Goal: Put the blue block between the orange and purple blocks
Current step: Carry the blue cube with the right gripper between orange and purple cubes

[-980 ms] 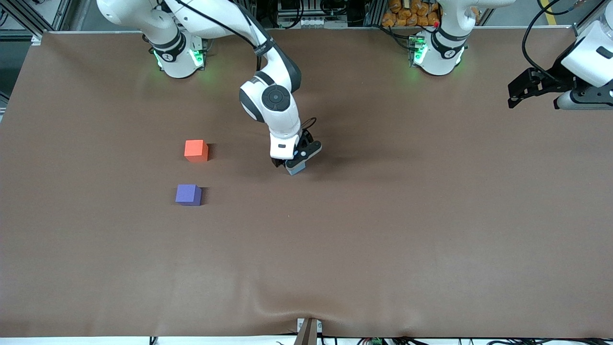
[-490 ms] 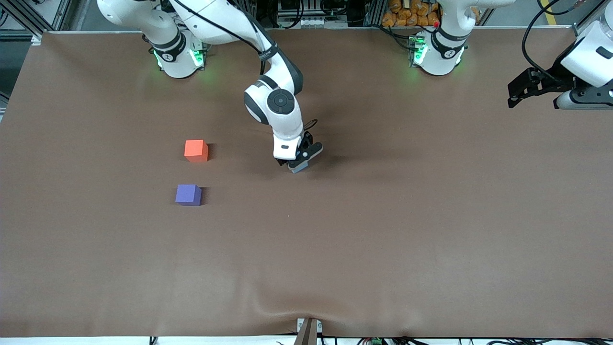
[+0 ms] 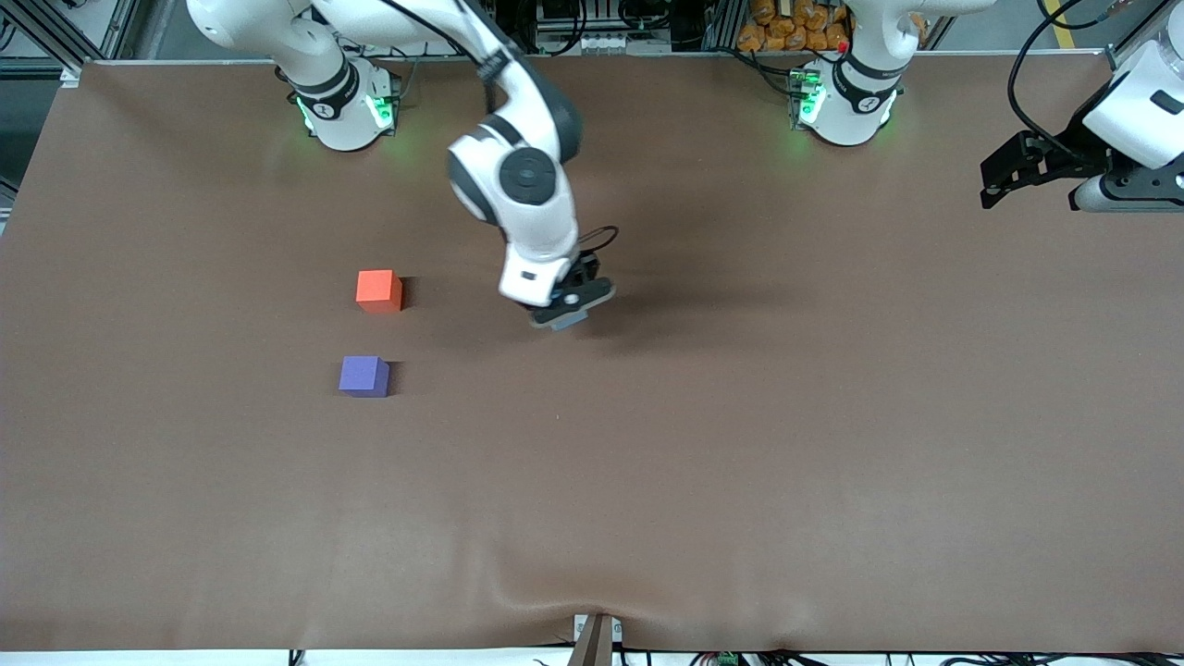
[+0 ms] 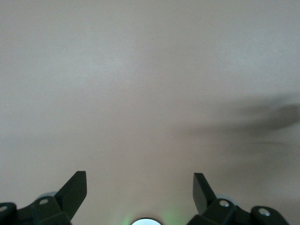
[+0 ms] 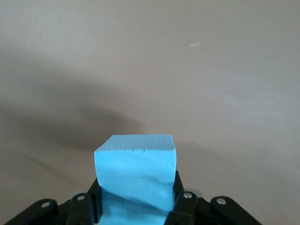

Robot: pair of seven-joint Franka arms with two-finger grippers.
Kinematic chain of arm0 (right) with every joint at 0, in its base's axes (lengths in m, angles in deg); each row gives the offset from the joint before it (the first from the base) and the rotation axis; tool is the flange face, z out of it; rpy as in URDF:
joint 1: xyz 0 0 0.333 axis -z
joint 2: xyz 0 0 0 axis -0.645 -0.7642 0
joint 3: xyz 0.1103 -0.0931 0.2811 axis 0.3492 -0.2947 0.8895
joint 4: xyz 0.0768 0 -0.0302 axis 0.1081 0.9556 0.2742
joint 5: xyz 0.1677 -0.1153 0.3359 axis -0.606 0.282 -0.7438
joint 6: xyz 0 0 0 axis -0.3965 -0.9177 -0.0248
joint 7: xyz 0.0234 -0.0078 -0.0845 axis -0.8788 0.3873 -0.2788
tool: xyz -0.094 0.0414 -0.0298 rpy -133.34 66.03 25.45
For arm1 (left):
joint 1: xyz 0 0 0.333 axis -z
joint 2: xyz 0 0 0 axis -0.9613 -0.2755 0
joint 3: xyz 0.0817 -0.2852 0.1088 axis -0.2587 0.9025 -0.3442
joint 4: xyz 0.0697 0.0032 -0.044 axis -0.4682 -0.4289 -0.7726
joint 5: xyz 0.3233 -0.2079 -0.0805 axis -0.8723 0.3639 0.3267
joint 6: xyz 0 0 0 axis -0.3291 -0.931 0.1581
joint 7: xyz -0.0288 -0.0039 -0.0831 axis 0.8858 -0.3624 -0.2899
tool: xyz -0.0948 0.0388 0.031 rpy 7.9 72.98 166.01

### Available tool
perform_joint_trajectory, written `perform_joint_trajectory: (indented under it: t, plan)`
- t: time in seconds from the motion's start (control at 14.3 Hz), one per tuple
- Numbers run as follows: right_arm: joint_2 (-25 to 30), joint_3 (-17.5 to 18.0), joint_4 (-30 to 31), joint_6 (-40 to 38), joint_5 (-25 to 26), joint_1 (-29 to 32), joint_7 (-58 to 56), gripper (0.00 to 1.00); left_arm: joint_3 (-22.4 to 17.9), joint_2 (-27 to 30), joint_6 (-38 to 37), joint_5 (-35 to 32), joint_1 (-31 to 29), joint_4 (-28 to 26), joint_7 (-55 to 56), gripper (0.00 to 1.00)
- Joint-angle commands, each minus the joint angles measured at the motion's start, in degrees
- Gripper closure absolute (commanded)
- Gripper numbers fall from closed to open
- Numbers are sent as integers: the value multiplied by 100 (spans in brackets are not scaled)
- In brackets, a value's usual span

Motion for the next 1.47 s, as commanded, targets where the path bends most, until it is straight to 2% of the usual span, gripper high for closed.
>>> perform_joint_trajectory:
  t: [0.0, 0.07, 0.21, 0.35, 0.56, 0.77, 0.91, 1.4]
  plan:
    - [961, 78, 558, -685, 24, 842, 46, 100, 9, 39, -78, -7, -6, 8, 56, 0]
    - [1155, 78, 697, -967, 24, 1141, 20, 100, 18, 39, -78, 2, -6, 8, 56, 0]
    - [1576, 78, 1241, -1005, 32, 1677, -33, 100, 18, 39, -78, 2, -6, 8, 56, 0]
    - [1754, 69, 1724, -935, 50, 2013, -120, 100, 18, 39, -78, -7, -6, 17, 56, 0]
    - [1886, 69, 2445, -278, 59, 2452, -217, 100, 18, 39, -78, 2, -6, 8, 56, 0]
    - [1834, 69, 3096, 732, 59, 2839, -709, 100, 18, 39, -78, -6, 3, 8, 56, 0]
    - [1798, 69, 3299, 1103, 59, 2832, -727, 100, 18, 39, -78, -6, 3, 8, 56, 0]
    - [1500, 69, 3335, 1465, 59, 2805, -1017, 100, 18, 30, -70, -6, 3, 8, 56, 0]
